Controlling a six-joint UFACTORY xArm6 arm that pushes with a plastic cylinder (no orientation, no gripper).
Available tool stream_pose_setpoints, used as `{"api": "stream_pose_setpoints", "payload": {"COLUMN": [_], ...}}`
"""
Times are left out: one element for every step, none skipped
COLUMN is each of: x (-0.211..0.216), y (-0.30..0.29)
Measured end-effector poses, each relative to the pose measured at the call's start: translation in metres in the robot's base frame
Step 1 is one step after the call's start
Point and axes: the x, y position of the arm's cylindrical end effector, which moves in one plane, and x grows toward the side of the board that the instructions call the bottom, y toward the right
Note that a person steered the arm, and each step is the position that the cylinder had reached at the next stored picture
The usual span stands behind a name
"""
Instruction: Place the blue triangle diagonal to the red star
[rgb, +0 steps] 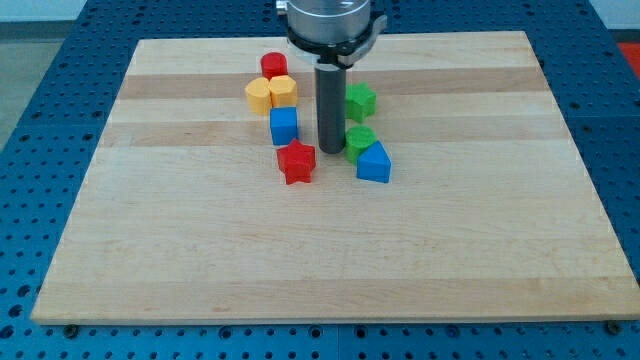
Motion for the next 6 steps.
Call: {"api": "stream_pose_setpoints", "payload": {"x": [0.0, 0.009, 0.053, 0.063, 0.053, 0.008], "y": [0.036, 0.05, 0.05, 0.05, 0.048, 0.039]}}
